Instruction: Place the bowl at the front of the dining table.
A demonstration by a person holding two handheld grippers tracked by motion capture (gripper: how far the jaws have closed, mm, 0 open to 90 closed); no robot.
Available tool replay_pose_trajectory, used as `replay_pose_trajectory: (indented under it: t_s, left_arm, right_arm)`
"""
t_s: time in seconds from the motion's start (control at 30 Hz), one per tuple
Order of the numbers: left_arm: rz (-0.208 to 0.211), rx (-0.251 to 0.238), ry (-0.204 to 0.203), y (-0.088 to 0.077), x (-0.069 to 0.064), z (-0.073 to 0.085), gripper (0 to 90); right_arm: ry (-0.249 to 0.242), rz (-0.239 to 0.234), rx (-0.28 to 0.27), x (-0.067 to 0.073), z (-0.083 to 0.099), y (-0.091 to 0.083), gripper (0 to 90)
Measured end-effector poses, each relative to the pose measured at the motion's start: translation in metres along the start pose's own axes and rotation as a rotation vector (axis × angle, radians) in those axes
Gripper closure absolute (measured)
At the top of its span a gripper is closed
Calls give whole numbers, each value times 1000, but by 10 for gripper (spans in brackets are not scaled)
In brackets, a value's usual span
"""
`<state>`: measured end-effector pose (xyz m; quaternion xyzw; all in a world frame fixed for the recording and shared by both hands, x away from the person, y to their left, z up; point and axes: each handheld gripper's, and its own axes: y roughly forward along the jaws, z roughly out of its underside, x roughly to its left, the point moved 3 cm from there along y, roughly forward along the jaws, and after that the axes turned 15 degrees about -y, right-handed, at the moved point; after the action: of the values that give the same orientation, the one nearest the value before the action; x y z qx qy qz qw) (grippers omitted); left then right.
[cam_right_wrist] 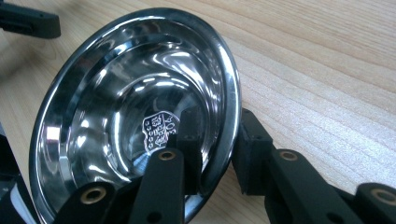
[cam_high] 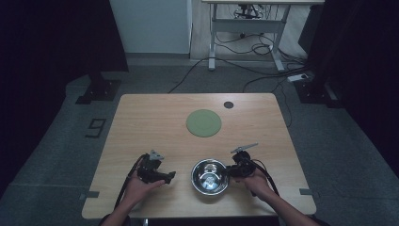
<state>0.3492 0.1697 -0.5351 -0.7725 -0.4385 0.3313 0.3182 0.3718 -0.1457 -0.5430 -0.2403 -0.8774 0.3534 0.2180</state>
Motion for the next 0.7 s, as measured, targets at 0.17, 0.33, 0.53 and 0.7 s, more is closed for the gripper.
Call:
replay_pose_trajectory:
  t_s: [0.17,0.33,0.53,0.7]
  left_arm:
    - [6,-1,4,0,-2,0,152]
    - [9,2,7,0,-3,0,153]
    - [11,3,10,0,-4,0,154]
    - [16,1,8,0,-5,-1,155]
  right_arm:
    - [46,-20,-29,-3,1,-2,811]
    - [84,-58,-68,-3,0,-5,835]
    - [102,-74,-83,-2,-1,-7,839]
    - [108,-74,-90,-2,-1,-7,841]
